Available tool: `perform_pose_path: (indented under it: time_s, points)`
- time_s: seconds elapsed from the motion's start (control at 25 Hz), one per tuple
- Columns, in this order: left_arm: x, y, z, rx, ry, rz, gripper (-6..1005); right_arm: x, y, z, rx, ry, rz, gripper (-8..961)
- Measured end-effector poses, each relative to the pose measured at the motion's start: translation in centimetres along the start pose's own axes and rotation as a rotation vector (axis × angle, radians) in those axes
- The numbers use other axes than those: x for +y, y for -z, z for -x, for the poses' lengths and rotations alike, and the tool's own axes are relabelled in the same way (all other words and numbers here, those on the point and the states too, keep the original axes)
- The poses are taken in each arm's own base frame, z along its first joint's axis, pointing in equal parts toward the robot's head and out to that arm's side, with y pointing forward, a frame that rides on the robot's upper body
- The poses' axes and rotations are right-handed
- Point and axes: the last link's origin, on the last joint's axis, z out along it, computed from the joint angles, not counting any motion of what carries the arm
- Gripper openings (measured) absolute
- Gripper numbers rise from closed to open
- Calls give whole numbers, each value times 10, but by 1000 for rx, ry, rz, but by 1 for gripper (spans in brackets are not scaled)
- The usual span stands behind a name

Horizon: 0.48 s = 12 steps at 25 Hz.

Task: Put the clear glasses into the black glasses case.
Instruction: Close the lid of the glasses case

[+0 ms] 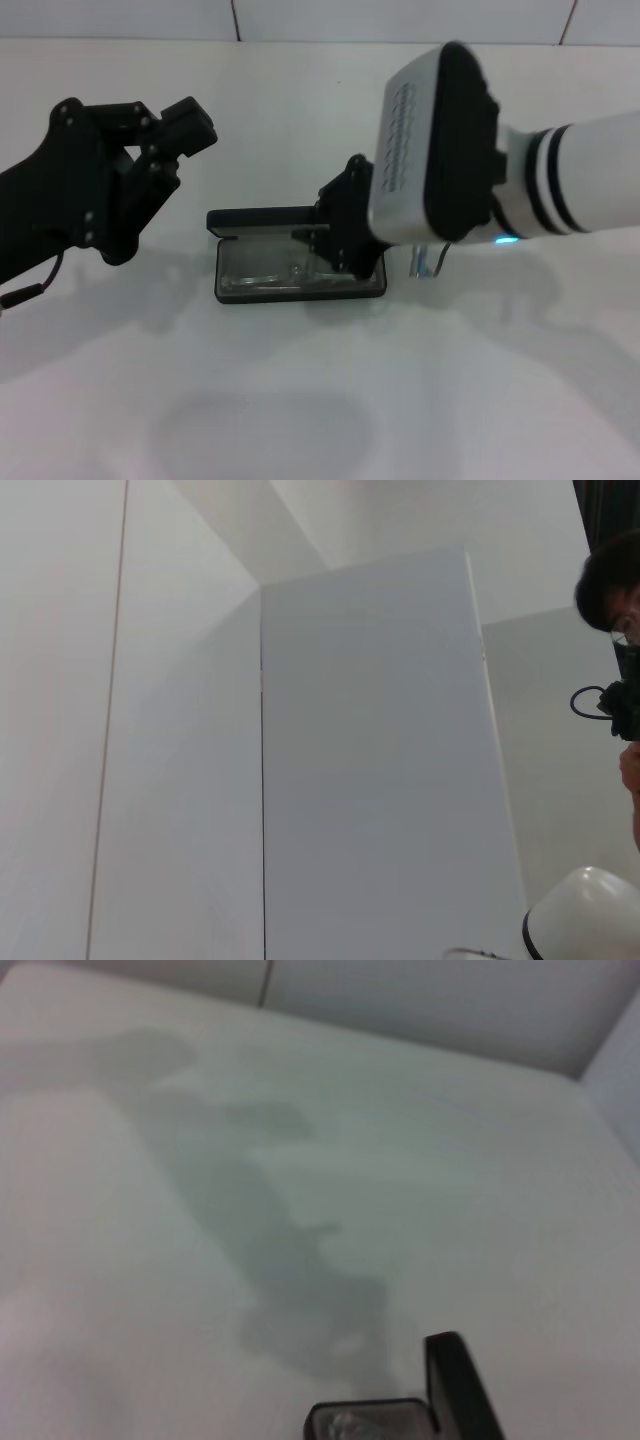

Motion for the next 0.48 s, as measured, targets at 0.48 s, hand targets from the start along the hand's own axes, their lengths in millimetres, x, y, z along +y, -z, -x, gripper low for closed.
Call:
perform_pose_path:
  time_s: [0.48]
  points:
    - [2,2,1,1,4,-8,56,-29,47,-5,-343,-230,15,118]
